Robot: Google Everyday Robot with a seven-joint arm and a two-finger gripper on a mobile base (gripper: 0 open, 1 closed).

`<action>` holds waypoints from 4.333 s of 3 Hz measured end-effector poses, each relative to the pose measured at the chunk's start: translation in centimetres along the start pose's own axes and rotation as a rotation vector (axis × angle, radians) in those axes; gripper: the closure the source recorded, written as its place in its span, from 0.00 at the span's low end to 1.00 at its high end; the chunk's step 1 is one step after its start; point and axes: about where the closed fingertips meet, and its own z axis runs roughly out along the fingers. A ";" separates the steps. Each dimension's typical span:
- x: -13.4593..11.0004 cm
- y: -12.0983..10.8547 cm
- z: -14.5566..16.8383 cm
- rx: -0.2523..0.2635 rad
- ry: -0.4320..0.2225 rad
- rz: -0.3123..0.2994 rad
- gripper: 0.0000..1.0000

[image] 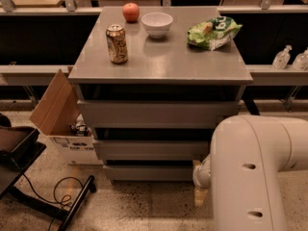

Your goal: Open bottom drawer

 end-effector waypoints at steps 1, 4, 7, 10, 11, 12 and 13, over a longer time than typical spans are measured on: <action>-1.5 -0.7 3.8 -0.004 -0.002 -0.038 0.00; -2.8 -0.6 11.4 -0.035 0.038 -0.076 0.00; -1.5 -3.8 13.8 0.001 0.046 0.018 0.00; -4.3 -0.2 13.5 -0.122 0.036 0.024 0.65; -4.3 -0.4 13.0 -0.122 0.036 0.024 0.86; -4.4 -0.5 12.5 -0.122 0.036 0.024 1.00; -4.4 -0.5 12.5 -0.122 0.036 0.024 1.00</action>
Offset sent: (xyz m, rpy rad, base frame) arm 0.0315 0.0432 -0.1029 -0.0493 0.0146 0.0918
